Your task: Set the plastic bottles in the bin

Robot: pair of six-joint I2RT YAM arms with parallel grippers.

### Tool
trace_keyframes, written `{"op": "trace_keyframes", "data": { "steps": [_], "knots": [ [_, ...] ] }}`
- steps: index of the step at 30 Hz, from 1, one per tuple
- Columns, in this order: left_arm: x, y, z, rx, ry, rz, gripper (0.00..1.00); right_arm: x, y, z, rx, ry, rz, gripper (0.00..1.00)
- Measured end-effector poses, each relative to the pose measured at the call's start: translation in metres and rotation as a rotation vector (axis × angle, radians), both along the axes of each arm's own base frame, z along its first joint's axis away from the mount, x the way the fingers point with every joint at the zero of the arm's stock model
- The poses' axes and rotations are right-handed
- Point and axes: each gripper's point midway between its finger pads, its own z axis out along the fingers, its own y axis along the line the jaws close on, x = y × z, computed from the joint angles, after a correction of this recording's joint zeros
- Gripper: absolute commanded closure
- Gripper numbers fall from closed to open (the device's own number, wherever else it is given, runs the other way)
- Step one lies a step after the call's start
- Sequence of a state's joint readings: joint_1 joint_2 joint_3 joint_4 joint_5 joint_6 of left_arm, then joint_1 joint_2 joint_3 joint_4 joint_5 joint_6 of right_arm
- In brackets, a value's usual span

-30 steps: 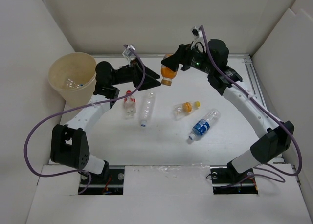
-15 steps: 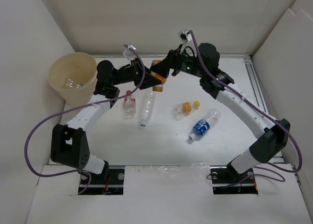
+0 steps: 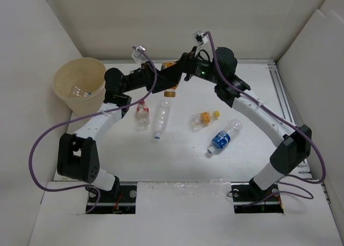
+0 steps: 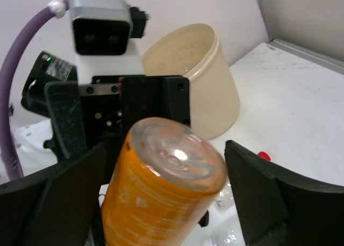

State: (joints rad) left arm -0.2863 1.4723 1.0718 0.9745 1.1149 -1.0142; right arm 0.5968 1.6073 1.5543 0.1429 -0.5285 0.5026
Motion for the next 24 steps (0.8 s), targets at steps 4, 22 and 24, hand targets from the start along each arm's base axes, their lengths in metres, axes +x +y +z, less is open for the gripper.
{"op": "trace_keyframes", "data": {
  "steps": [4, 22, 24],
  "knots": [
    [0.012, 0.002, -0.003, 0.023, 0.03, 0.042, 1.0, 0.004, -0.008, -0.001, 0.017, 0.007, -0.022, 0.0],
    [0.155, 0.309, -0.011, 0.276, 0.436, 1.437, 1.0, 0.051, -0.15, -0.113, -0.185, 0.29, -0.536, 0.0],
    [0.143, 0.344, -0.032, 0.311, 0.519, 1.555, 1.0, 0.046, -0.14, -0.125, -0.222, 0.303, -0.523, 0.0]
  ]
}}
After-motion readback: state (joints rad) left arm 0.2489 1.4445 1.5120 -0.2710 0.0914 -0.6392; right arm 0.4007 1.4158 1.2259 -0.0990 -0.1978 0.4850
